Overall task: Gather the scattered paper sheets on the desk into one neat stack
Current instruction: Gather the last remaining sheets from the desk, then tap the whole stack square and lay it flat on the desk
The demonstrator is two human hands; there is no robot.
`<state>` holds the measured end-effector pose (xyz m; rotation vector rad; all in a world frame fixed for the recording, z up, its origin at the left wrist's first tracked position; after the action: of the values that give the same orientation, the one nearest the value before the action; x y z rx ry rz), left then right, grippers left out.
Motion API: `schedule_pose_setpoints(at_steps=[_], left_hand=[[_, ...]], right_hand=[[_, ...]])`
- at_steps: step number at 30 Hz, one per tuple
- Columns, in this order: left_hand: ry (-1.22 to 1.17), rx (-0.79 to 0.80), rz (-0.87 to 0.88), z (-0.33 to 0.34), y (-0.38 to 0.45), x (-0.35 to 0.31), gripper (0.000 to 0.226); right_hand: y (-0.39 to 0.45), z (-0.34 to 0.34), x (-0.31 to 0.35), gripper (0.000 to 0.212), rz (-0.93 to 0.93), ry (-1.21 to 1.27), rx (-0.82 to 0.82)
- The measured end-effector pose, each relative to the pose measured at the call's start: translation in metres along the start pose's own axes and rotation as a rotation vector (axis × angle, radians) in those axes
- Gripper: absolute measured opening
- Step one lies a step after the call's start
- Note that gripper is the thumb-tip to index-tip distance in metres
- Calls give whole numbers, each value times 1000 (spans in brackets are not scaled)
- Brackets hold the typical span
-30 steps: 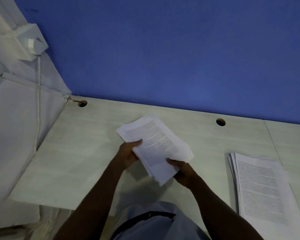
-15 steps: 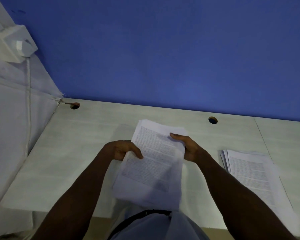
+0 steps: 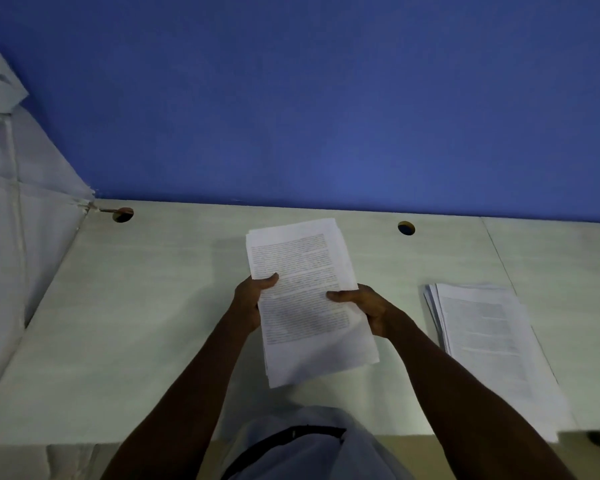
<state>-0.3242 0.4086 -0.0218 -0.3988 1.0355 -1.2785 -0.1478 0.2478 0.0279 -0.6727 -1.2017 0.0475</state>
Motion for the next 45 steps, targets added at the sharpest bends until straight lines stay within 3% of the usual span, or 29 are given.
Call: schedule_pose_setpoints(at_steps=[2,7,9,15,19,21,23,26,29,31,32,34,35,38,41,45], left_hand=[[79,-2,-47,8,4,7,47],[386,-96,-71,70,28,44,41],[510,-156,-60,103,37,66,35],[727,-137,-74,200,59,146,33],[849,-241,-36,260,70,195,30],[953,-374,-28,282,77,217,26],[1125,-562,-97,298,78,239,36],[1130,-699,-197,318,77,268,63],[853,-659,-234,330,81,285,101],[808,-627,-258,329,87,289,104],[800,-575,-273,328,92,291,92],[751,-452,-282,327,96,290,45],[744,-405,-285,326,97,289,34],[806,-387,-278,321,105,285,58],[759,-336,-279,328,100,280,51],[722,-223,-314,331,101,274,85]], right_hand=[[-8,-22,-7,43,-38,-38,-131],[-43,-89,-26,17,-174,-170,-536],[-60,-128,-37,22,-167,-274,-654],[-118,-241,-50,22,-48,-429,-865],[-155,-308,-45,21,-65,-513,-910],[-169,-334,-44,19,-64,-571,-922],[-179,-353,-45,21,-15,-718,-914],[-181,-374,-56,51,141,-899,-775],[-175,-382,-68,92,196,-818,-645],[-172,-387,-71,110,208,-805,-644],[-172,-389,-71,114,221,-800,-655],[-170,-395,-71,117,258,-790,-663],[-170,-398,-71,116,277,-784,-659],[-167,-403,-74,114,311,-737,-648],[-164,-402,-78,114,285,-668,-640],[-164,-398,-81,117,273,-587,-662]])
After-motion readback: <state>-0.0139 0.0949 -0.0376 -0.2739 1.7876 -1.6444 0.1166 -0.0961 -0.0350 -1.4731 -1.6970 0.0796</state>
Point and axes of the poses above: each hand's wrist, its own y-axis towards the middle knuckle, its own z-axis out of the palm, x = y × z, the point moved 5 cm from there along y, towards the middle knuckle, and after that the axes turned 14 degrees about -z, right-handed, at the moved point
